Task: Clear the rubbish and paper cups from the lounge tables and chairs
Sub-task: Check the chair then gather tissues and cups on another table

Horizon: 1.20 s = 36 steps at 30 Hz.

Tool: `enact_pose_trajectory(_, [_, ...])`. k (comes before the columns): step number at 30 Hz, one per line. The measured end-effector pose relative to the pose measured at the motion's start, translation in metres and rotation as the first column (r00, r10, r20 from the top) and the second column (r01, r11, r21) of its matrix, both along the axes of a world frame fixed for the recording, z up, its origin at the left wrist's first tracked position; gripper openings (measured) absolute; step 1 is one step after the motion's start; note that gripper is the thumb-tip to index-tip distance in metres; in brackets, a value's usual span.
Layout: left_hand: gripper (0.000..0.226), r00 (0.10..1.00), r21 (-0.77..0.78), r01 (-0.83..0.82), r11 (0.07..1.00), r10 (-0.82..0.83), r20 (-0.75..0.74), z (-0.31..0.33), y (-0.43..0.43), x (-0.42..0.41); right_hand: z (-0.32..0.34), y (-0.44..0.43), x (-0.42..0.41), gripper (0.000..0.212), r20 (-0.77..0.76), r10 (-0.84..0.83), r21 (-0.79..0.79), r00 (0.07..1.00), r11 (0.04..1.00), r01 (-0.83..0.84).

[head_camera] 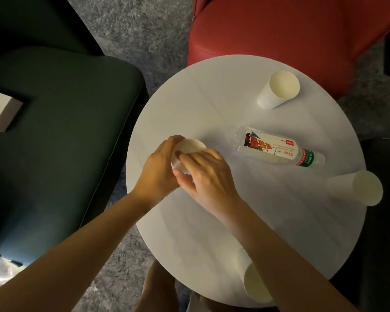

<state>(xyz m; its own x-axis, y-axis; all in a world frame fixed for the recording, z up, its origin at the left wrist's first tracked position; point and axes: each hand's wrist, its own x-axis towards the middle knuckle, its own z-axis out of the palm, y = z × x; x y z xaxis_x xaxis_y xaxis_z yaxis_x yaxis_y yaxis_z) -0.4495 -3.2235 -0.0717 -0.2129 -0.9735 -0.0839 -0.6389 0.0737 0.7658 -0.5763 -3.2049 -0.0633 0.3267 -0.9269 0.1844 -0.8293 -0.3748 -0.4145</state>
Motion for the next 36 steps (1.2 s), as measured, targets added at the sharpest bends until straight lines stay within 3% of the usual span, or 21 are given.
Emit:
enact_pose_trajectory(6, [0.041,1.000,-0.022,0.015,1.000,-0.014,0.021,-0.003,0.003,0.004,-0.001,0.003,0.011,0.045,-0.143,0.031,0.103,0.989,0.995,-0.016])
enact_pose_trajectory(11, [0.055,1.000,0.014,0.020,1.000,-0.020,-0.007,-0.002,0.003,0.004,0.004,-0.005,0.003,0.051,-0.227,0.047,0.061,0.973,0.998,-0.034])
enact_pose_trajectory(16, [0.057,0.999,-0.014,0.027,1.000,-0.026,0.019,-0.003,-0.004,-0.004,0.000,-0.001,-0.006,0.043,-0.141,0.009,0.075,0.990,0.997,0.001])
enact_pose_trajectory(20, [0.058,0.997,-0.005,0.074,0.997,-0.074,0.018,-0.005,-0.009,-0.003,0.003,-0.009,-0.010,0.049,-0.129,0.049,0.170,0.990,0.985,-0.026])
enact_pose_trajectory(22, [0.060,0.996,0.016,0.093,0.996,-0.093,-0.007,-0.004,-0.013,-0.002,0.006,-0.013,-0.012,0.049,-0.123,0.043,0.140,0.991,0.990,-0.025])
enact_pose_trajectory(27, [0.066,0.996,-0.078,0.078,0.994,-0.081,-0.034,0.018,-0.048,-0.019,0.023,-0.028,-0.037,0.038,0.165,-0.171,-0.145,0.971,0.970,0.196])
enact_pose_trajectory(30, [0.067,0.996,-0.174,0.067,0.982,-0.075,-0.042,0.037,-0.083,-0.048,0.030,-0.046,-0.063,0.027,0.288,-0.417,-0.208,0.862,0.852,0.481])
enact_pose_trajectory(31, [0.067,0.993,-0.184,0.076,0.980,-0.090,-0.070,0.044,-0.096,-0.061,0.030,-0.053,-0.074,0.025,0.302,-0.504,-0.208,0.809,0.793,0.572])
enact_pose_trajectory(33, [0.066,0.980,-0.178,0.112,0.978,-0.139,-0.145,0.058,-0.120,-0.090,0.030,-0.069,-0.096,0.041,0.308,-0.635,-0.121,0.709,0.713,0.691])
enact_pose_trajectory(36, [0.070,0.946,-0.173,0.191,0.966,-0.228,-0.230,0.068,-0.151,-0.134,0.024,-0.092,-0.131,0.074,0.285,-0.716,0.084,0.637,0.681,0.728])
